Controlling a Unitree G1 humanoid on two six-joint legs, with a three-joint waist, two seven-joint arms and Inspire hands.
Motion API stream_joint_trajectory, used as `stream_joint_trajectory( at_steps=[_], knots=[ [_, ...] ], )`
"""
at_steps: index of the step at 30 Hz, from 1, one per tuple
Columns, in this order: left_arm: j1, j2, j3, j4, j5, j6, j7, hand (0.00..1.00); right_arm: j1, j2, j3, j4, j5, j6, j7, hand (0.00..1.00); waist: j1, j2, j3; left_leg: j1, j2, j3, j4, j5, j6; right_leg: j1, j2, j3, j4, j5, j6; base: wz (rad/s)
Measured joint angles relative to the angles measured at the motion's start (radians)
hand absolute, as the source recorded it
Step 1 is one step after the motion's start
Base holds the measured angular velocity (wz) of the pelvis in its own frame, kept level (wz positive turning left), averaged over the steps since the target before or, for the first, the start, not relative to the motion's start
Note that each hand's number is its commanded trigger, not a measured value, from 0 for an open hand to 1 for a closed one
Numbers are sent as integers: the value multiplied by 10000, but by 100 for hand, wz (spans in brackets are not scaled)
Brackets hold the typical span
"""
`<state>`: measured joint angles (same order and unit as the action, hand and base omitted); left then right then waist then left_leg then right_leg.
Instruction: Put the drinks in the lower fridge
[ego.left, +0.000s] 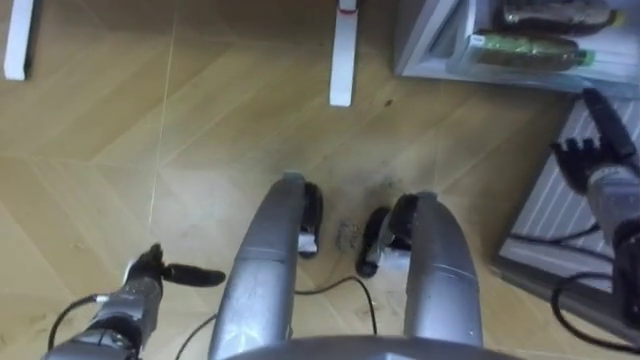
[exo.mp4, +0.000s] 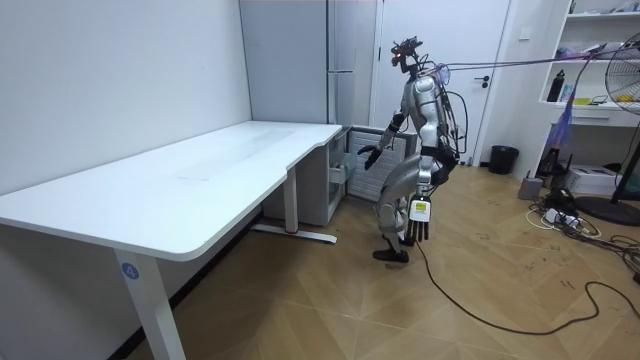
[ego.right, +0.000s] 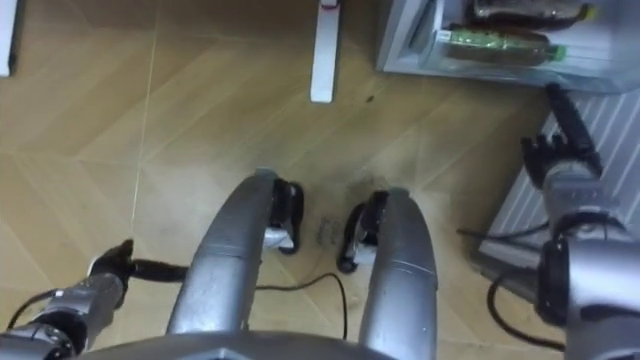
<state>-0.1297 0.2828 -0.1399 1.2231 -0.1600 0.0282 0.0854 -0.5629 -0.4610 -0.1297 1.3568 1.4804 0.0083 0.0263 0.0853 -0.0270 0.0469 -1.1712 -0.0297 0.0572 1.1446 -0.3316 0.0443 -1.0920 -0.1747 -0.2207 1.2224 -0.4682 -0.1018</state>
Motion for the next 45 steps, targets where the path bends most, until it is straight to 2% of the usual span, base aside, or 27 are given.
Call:
stream_joint_trajectory(
  at_steps=[2, 4, 6, 10, 11, 13, 16, 20, 27, 32, 37, 45],
  knots=[
    [28, 74, -10, -47, -26, -77, 33, 0, -163, -75, 118, -133, 24, -2, 85, 0, 81, -40, 20, -140, -18, -78, 0, 27, 17, -84, 0, -87, -28, -1, 2, 11],
    [193, 96, -233, -241, -29, -53, 209, 0, -193, -95, 342, -506, 37, 31, 111, 0, 71, -103, 8, -176, -185, -171, -143, 45, 28, -82, -110, -159, -99, -9, 1, 20],
    [238, 99, -417, -282, -58, -54, 209, 0, -304, -102, 427, -815, 145, 30, 77, 0, 115, -150, 7, -192, -182, -172, -323, 94, 90, -78, -143, -221, -253, 10, -13, 14],
    [328, 302, -639, -267, -310, -176, 248, 0, -435, -103, 1021, -846, 385, 77, -577, 0, 264, -581, -4, -84, -144, -134, -976, 303, 127, -46, -34, -240, -919, 265, -47, -7],
    [353, 305, -672, -273, -343, -189, 295, 0, -463, -109, 1082, -895, 336, 82, -682, 0, 256, -603, -5, -82, -146, -134, -1103, 355, 136, -44, -34, -266, -1044, 312, -47, -5],
    [562, 305, -695, -486, -341, -220, 451, 0, -479, -129, 1075, -1490, 219, 120, -1469, 0, 213, -637, -11, -64, -143, -120, -1600, 568, 177, -43, -3, -312, -1536, 539, -8, 0],
    [821, 308, -620, -732, -340, -278, 702, 0, -736, -157, 1079, -1558, 202, 159, -2072, 0, 195, -661, -3, 53, -156, -72, -2113, 780, 236, 24, 55, -297, -2014, 776, 52, -3],
    [973, 310, -391, -856, -405, -346, 1038, 0, -1258, -193, 1086, -1788, 214, 160, -3211, 0, 122, -740, 1, 213, -185, -44, -2425, 853, 299, 109, -10, -243, -2213, 842, 115, 0],
    [1033, 372, -218, -806, -463, -506, 1306, 0, -2233, -510, 1129, -2334, -67, 149, -4239, 0, 35, -774, 18, 391, -225, -83, -2657, 900, 314, 327, -64, -324, -2415, 845, 145, 4],
    [1181, 433, -213, -822, -706, -510, 1471, 0, -2209, -514, 2036, -3520, -772, 197, -5233, 0, 18, -770, 18, 610, -201, -412, -2818, 969, 197, 771, 43, -656, -2801, 877, 91, 5],
    [1498, 522, -223, -958, -773, -714, 1721, 0, -2189, -460, 2242, -4115, -776, 178, -6410, 0, 86, -714, 31, 522, -341, -650, -2814, 1083, 98, 766, -35, -860, -2771, 887, 43, 10],
    [1619, 499, -292, -935, -846, -819, 1987, 0, -2212, -458, 2280, -4627, -821, 111, -7900, 0, 444, -567, 32, 520, -388, -627, -2886, 1220, 77, 758, -162, -962, -2665, 837, -27, 8]
  ],
)
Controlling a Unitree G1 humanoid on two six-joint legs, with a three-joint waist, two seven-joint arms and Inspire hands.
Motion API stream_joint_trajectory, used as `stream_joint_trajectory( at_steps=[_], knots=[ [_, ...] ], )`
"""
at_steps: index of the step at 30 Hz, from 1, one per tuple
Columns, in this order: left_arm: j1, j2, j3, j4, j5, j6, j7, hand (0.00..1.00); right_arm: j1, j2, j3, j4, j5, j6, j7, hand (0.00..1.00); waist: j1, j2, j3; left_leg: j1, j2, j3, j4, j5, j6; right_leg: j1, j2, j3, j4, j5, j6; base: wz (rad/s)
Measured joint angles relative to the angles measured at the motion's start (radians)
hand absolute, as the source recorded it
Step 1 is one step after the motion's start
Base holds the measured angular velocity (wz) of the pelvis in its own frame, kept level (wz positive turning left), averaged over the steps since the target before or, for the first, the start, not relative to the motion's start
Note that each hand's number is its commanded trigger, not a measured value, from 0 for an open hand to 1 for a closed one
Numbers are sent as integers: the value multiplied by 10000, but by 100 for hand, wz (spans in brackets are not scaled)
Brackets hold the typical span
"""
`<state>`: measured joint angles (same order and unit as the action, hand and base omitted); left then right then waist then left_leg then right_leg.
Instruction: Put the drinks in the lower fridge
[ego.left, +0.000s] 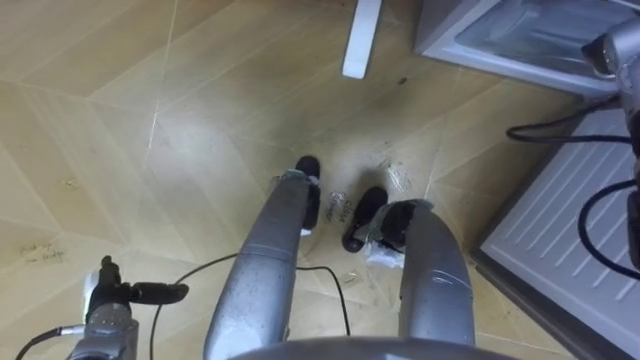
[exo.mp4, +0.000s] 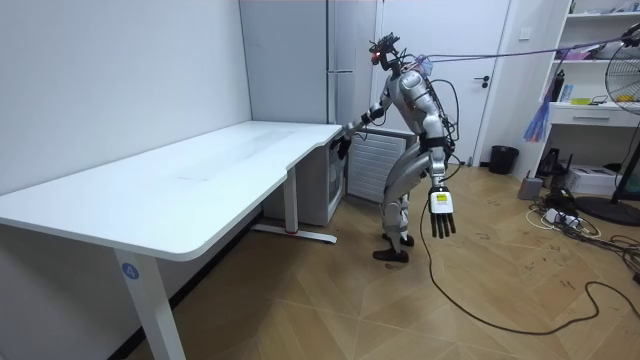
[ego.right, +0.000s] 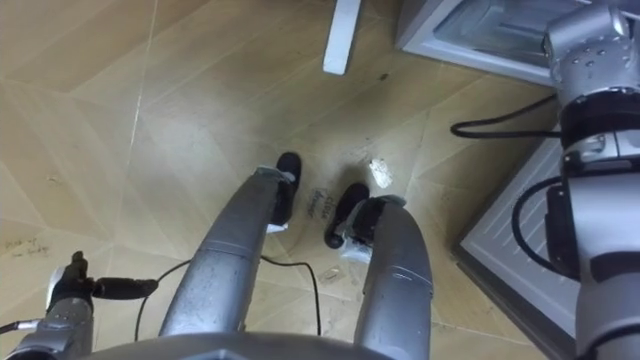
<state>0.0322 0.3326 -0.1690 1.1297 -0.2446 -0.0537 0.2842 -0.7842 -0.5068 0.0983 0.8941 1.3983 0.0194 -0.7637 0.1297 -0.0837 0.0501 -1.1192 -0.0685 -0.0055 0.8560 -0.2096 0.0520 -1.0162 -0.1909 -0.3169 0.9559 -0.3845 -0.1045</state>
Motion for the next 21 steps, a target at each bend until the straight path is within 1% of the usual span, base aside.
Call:
stream_joint_trajectory(
  at_steps=[5, 7, 12, 15, 17, 20, 21],
  knots=[
    [0, -57, -228, -13, -2, -11, 191, 0, 0, 0, -1, -102, 17, -205, -428, 0, 108, 61, 1, 2, -26, -15, -4, 4, -7, 3, -7, 0, 11, -3, -3, 1],
    [0, -72, -354, -7, 2, -35, 296, 0, -3, -1, -5, -126, 18, -242, -648, 0, 102, 68, -1, 45, -143, -33, -80, 29, -12, 13, -49, 20, 8, -26, 35, 6],
    [0, -99, -449, -13, -7, -38, 323, 0, 21, 0, 16, -73, 109, -245, -654, 0, 122, 67, 0, 183, -124, -4, -162, 34, -2, 85, -47, 125, -25, -31, 62, 1],
    [0, -100, -753, -17, -147, -17, 260, 0, 123, 1, 188, 460, 239, -245, -41, 0, 184, 81, 11, 595, -132, 0, -350, 39, 6, 468, -51, 126, -179, -40, 85, 0],
    [21, -100, -846, -21, -353, 2, 131, 0, 388, 1, 184, 501, 554, -245, 384, 0, 212, 91, 18, 882, -125, 11, -471, 38, 3, 745, -23, 135, -313, -55, 113, 0],
    [58, -87, -884, -56, -398, 74, -286, 0, 1154, -12, 188, 822, 1030, -318, 1668, 0, 212, 51, 42, 1677, -124, -8, -924, 38, -2, 1519, 27, 109, -714, -62, 155, 3],
    [81, -87, -880, -89, -392, 75, -356, 0, 1316, -15, 176, 853, 1030, -332, 1884, 0, 206, 44, 47, 1833, -115, -4, -989, 37, -4, 1675, 46, 105, -798, -58, 165, 0]
  ],
)
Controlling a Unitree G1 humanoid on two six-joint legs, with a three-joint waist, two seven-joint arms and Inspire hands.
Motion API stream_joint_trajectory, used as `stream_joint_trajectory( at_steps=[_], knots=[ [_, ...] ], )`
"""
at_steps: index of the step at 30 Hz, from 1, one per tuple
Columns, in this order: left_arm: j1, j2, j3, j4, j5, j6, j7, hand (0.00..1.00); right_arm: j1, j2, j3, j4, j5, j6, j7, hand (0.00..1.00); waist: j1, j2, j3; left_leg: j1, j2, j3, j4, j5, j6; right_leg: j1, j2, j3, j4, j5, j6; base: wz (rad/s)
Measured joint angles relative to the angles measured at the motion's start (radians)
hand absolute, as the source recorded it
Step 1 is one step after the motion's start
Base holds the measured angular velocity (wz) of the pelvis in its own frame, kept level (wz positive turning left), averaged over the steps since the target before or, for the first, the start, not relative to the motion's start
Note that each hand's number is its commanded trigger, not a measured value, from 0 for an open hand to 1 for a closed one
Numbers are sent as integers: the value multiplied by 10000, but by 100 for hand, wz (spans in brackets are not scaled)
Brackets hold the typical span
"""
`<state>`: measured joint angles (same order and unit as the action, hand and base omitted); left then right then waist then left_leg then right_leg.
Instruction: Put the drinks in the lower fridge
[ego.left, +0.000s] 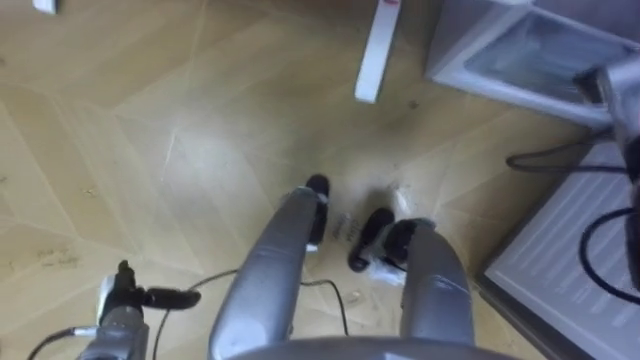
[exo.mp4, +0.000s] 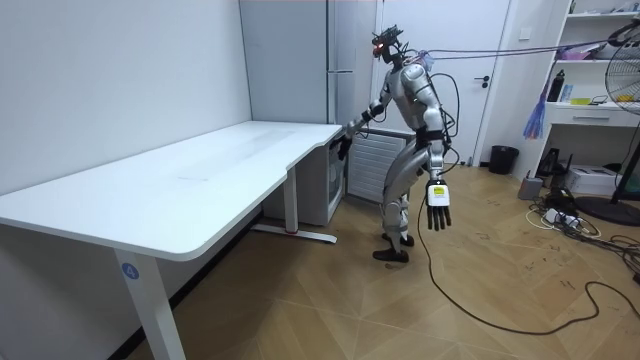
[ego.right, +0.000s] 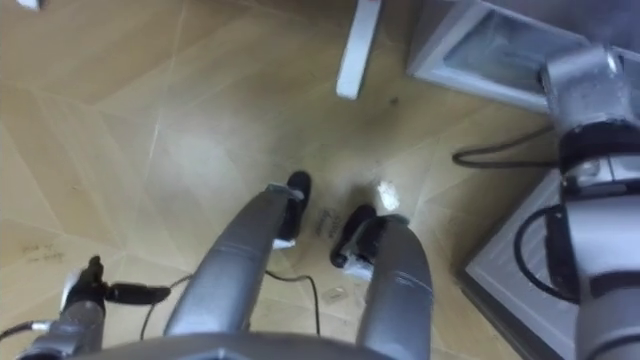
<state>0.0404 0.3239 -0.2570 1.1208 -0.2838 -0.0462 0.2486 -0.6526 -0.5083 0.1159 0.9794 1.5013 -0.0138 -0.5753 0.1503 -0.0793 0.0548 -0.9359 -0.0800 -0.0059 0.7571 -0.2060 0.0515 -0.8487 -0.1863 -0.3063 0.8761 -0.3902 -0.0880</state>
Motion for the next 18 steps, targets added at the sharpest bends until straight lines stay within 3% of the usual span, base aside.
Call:
stream_joint_trajectory(
  at_steps=[4, 8, 12, 15, 18],
  knots=[
    [88, 7, 29, -25, 25, -48, -477, 0, 1101, 12, -30, 774, -81, -46, 1449, 0, 45, -2, 19, 1096, 165, 57, -518, -31, -15, 1197, 240, -59, -810, 103, 102, -3],
    [83, 18, 35, 15, 12, -49, -828, 0, 1773, 45, -28, 1548, -115, -51, 2851, 0, -139, 52, 22, 1912, 215, -3, -824, -115, -22, 2187, 409, -209, -1426, 164, 181, 3],
    [90, 10, 149, 212, 13, -39, -1134, 0, 2794, 163, -399, 2002, -479, -92, 3998, 0, -195, 77, 17, 2932, 385, 20, -1084, -322, -8, 3414, 707, -219, -2159, 222, 277, 0],
    [-7, 14, 283, 462, 10, -42, -1354, 0, 3239, 419, -487, 2299, -943, -333, 4748, 0, -239, 211, 2, 3602, 616, 30, -1303, -450, -37, 4218, 1042, -166, -2879, 464, 294, -15],
    [13, -48, 597, 486, 13, -39, -1550, 0, 4052, 720, -639, 2395, -1155, -353, 5288, 0, -346, 423, -122, 4247, 710, 40, -1707, -460, -53, 4948, 1271, -95, -3611, 715, 342, -11]
  ],
)
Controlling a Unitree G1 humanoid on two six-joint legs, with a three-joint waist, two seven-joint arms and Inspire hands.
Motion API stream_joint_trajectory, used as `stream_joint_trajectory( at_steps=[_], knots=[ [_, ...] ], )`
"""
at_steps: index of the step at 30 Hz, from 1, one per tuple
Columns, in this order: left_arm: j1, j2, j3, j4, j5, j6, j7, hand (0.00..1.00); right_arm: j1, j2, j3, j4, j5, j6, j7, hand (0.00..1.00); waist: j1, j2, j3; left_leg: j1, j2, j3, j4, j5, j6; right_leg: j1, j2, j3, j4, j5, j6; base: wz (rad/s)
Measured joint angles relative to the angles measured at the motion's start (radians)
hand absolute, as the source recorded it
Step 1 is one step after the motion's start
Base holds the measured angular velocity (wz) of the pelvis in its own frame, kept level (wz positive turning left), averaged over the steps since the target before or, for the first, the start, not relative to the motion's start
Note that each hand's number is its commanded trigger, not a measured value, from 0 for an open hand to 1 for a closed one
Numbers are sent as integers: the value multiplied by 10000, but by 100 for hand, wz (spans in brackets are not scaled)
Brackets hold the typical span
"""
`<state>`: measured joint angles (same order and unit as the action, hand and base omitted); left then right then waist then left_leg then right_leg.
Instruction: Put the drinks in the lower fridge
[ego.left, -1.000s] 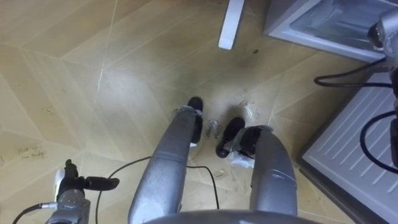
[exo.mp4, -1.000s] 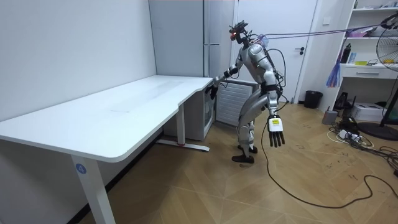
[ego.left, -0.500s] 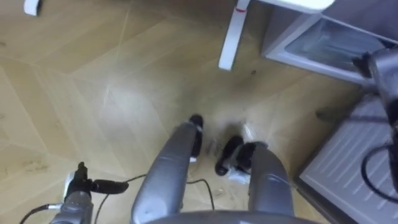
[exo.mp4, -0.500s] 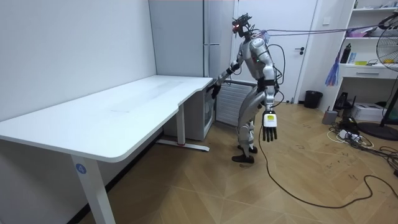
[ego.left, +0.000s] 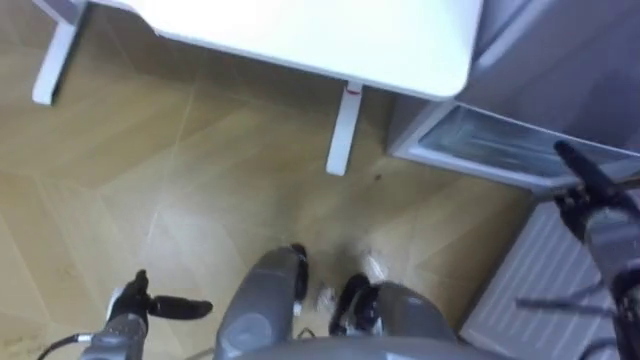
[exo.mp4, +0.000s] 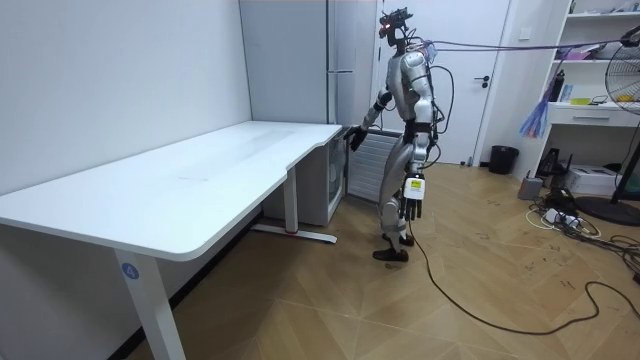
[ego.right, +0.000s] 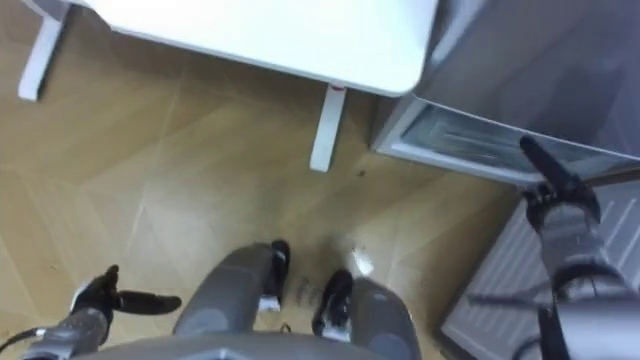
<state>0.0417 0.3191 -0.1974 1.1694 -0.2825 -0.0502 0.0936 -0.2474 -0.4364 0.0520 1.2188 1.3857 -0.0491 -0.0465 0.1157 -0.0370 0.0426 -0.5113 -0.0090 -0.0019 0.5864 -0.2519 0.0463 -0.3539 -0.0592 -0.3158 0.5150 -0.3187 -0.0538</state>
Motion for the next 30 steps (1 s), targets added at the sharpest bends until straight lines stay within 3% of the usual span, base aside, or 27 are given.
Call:
stream_joint_trajectory(
  at_steps=[2, 4, 7, 9, 10, 12, 15, 18, 22, 26, 30],
  knots=[
    [101, -93, 314, -6, 3, 1, -16, 0, 475, 142, -32, 35, -210, -16, 158, 0, -18, 126, -76, 476, -16, 130, -264, 4, 5, 373, -1, 126, -213, 51, 44, -19],
    [342, -155, 440, -10, -1, -15, -83, 0, 1064, 366, -31, 254, -440, -27, 468, 0, -94, 244, -231, 1224, -56, 335, -746, 15, 16, 971, -82, 170, -518, 66, 75, -19],
    [717, -225, 771, 9, 55, -69, -210, 0, 1581, 598, 34, 273, -1064, -18, 745, 0, -240, 214, -356, 2067, -62, 610, -1349, 80, -14, 1592, -74, 386, -885, 92, 90, -21],
    [1000, -225, 857, -24, 174, -123, -260, 0, 1876, 668, 37, 224, -1535, -42, 1012, 0, -381, 206, -390, 2557, -57, 705, -1561, 97, -44, 2034, -58, 393, -1149, 97, 90, -12],
    [1151, -224, 932, -18, 265, -154, -258, 0, 2124, 755, 54, 248, -1908, -61, 1184, 0, -553, 90, -359, 2899, -69, 750, -1712, 107, -62, 2344, -38, 388, -1316, 99, 92, 0],
    [1356, -237, 1061, -25, 451, -161, -196, 0, 2515, 993, 93, 249, -2491, -62, 1381, 0, -578, -50, -378, 3324, -65, 810, -1917, 114, -79, 2744, 2, 412, -1558, 99, 93, -3],
    [1659, -414, 1463, -55, 894, -177, -146, 0, 2986, 1330, 41, 259, -3774, -24, 1689, 0, -682, -102, -389, 3773, -30, 819, -2128, 110, -135, 3315, 119, 398, -2073, 191, 81, -3],
    [1903, -577, 1613, -58, 1483, -172, -142, 0, 3381, 1486, 18, 227, -4870, -28, 1866, 0, -841, -24, -343, 4017, -13, 823, -2128, 94, -158, 3751, 209, 413, -2478, 295, 98, 1],
    [1894, -775, 1844, -54, 1804, -171, -142, 0, 3505, 1879, 18, 210, -6456, -66, 2060, 0, -902, 85, -347, 4113, 82, 830, -2107, 19, -267, 3934, 318, 424, -2693, 385, 39, -2],
    [2004, -1004, 1968, -30, 1988, -107, -142, 0, 3580, 1944, 21, 258, -7721, -64, 2191, 0, -866, 214, -322, 4534, 113, 995, -2327, -3, -285, 4249, 357, 618, -2819, 411, 45, -13],
    [2231, -1057, 1980, 19, 2106, 99, -155, 0, 3626, 2123, 26, 753, -8384, -27, 2287, 0, -888, 321, -375, 5094, 91, 1061, -2743, 2, -292, 4634, 372, 719, -2981, 420, 62, -8]
  ],
)
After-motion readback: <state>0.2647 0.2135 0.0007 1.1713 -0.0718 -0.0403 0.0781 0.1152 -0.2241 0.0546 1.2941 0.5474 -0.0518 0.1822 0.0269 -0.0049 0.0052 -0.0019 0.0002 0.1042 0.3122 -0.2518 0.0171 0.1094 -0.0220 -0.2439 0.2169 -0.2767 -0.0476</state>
